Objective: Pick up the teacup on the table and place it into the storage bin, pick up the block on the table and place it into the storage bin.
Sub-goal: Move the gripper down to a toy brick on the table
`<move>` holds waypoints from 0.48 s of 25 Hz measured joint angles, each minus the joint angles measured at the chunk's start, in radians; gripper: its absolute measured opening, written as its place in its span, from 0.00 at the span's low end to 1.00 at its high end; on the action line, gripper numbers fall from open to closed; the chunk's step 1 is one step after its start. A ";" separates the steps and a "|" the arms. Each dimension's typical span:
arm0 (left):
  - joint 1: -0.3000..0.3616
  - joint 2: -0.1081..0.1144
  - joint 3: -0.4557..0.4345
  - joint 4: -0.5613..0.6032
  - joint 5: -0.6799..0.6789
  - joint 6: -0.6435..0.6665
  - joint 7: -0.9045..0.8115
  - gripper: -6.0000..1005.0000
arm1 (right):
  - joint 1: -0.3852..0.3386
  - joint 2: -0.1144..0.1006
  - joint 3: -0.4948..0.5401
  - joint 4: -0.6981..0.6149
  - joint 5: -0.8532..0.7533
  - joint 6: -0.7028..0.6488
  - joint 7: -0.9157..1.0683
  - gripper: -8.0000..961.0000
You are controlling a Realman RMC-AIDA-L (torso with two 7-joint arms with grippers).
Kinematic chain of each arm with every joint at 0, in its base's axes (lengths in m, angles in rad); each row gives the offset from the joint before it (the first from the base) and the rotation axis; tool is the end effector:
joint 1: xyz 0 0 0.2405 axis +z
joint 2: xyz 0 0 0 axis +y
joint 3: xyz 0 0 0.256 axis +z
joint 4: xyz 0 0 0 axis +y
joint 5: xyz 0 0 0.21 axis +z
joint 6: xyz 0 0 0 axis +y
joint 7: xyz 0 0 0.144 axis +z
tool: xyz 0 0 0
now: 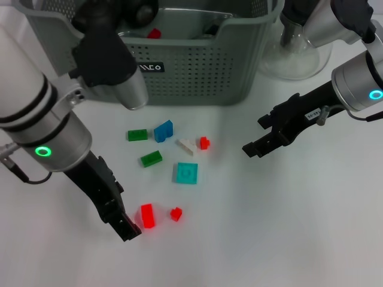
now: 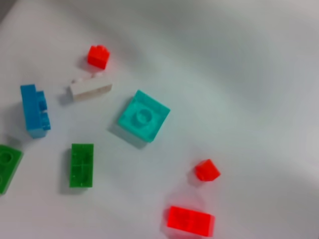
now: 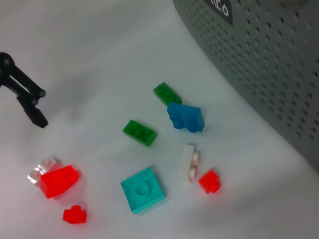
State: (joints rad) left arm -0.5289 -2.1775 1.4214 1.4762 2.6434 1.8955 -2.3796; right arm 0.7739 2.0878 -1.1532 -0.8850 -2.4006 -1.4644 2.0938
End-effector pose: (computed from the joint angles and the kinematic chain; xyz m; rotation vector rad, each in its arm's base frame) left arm -0.1759 0.2881 -0.0167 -2.8980 -0.7923 0.7844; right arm 0.1868 0.3747 -0.0359 -2.9218 0.7775 -0.2356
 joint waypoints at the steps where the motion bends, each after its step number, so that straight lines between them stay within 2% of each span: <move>1: 0.002 0.000 0.009 -0.007 0.003 -0.011 -0.001 0.93 | 0.000 0.000 0.000 0.000 0.000 0.000 0.000 0.92; 12: 0.044 -0.001 0.157 -0.043 0.032 -0.148 -0.027 0.93 | -0.010 0.000 0.001 0.000 0.000 0.019 -0.002 0.92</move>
State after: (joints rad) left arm -0.4849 -2.1783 1.5784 1.4331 2.6752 1.7472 -2.4064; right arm 0.7637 2.0877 -1.1519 -0.8851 -2.4006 -1.4455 2.0915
